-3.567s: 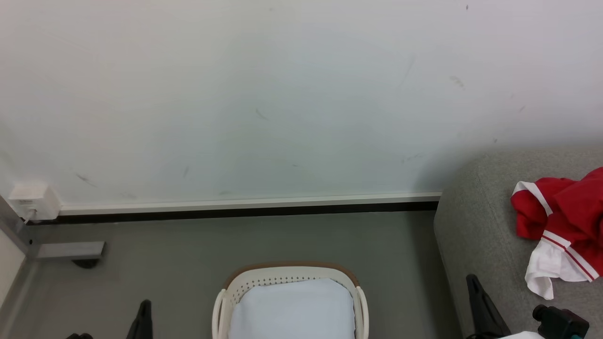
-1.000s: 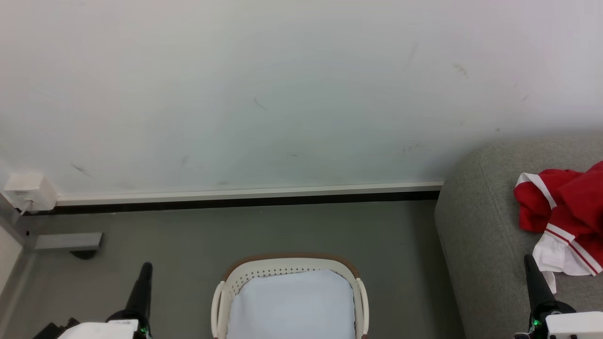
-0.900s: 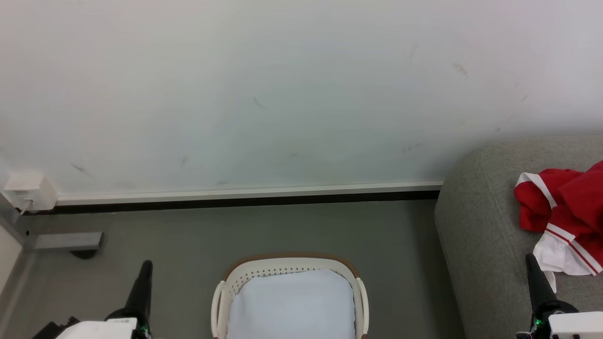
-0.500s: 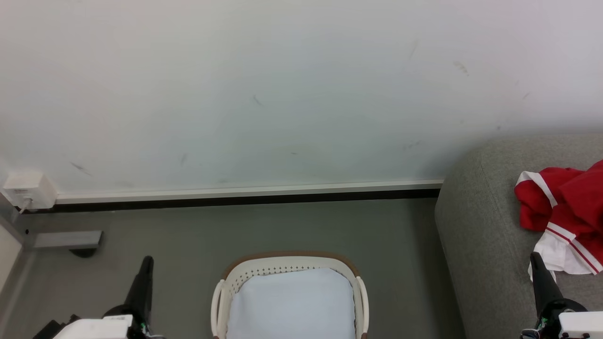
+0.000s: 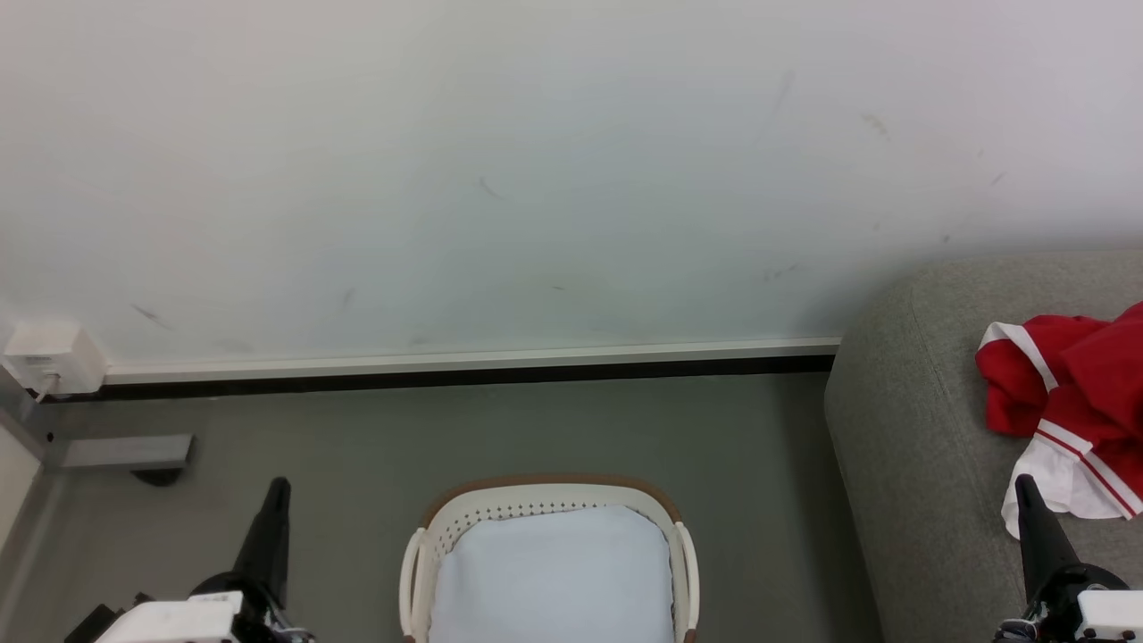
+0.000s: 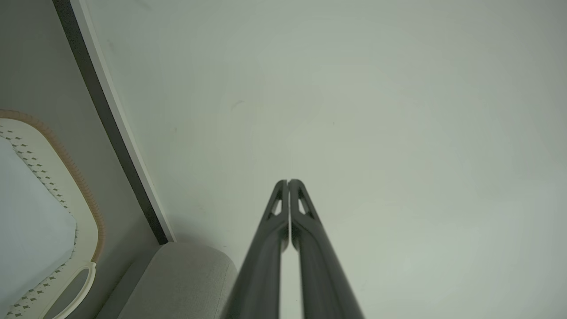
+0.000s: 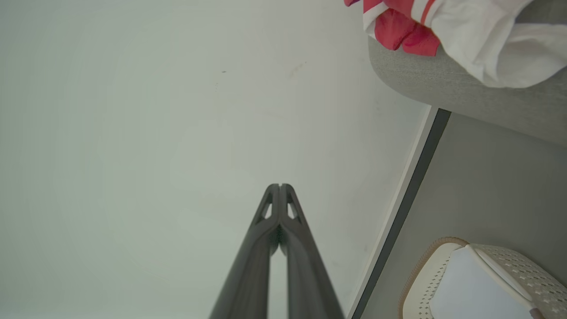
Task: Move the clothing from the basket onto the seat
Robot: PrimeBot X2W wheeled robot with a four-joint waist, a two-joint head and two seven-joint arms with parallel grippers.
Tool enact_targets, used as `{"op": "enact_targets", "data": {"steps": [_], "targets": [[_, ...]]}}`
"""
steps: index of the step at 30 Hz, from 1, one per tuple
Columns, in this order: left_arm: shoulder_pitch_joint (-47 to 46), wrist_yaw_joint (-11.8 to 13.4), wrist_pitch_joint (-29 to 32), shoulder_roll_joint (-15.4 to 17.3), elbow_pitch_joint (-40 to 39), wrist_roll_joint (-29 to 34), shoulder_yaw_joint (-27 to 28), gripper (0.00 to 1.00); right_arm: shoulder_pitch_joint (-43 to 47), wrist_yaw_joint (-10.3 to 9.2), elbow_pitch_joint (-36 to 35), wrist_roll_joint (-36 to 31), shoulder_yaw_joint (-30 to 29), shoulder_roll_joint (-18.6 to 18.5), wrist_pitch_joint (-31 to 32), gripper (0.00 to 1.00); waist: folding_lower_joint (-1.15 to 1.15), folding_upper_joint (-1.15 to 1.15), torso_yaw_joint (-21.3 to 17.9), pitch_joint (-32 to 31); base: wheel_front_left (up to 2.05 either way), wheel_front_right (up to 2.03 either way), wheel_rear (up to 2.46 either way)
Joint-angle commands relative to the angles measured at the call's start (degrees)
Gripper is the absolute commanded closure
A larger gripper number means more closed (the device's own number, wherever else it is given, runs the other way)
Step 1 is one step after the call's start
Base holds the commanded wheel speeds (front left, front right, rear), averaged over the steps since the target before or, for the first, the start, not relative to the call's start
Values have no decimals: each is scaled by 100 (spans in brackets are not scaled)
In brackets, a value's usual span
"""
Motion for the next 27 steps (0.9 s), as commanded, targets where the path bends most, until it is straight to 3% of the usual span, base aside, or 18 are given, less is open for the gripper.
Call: {"op": "enact_targets", "data": {"steps": [1,27], "targets": [[-47,4,24,11,-16,-80,5,100,-58,-12,-19,29,-13,-19,20,100,0,0,0,0,0,0,0],[-46,4,24,12,-17,-80,3,100,-63,-12,-14,-26,-57,16,51,100,0,0,0,0,0,0,0]]}}
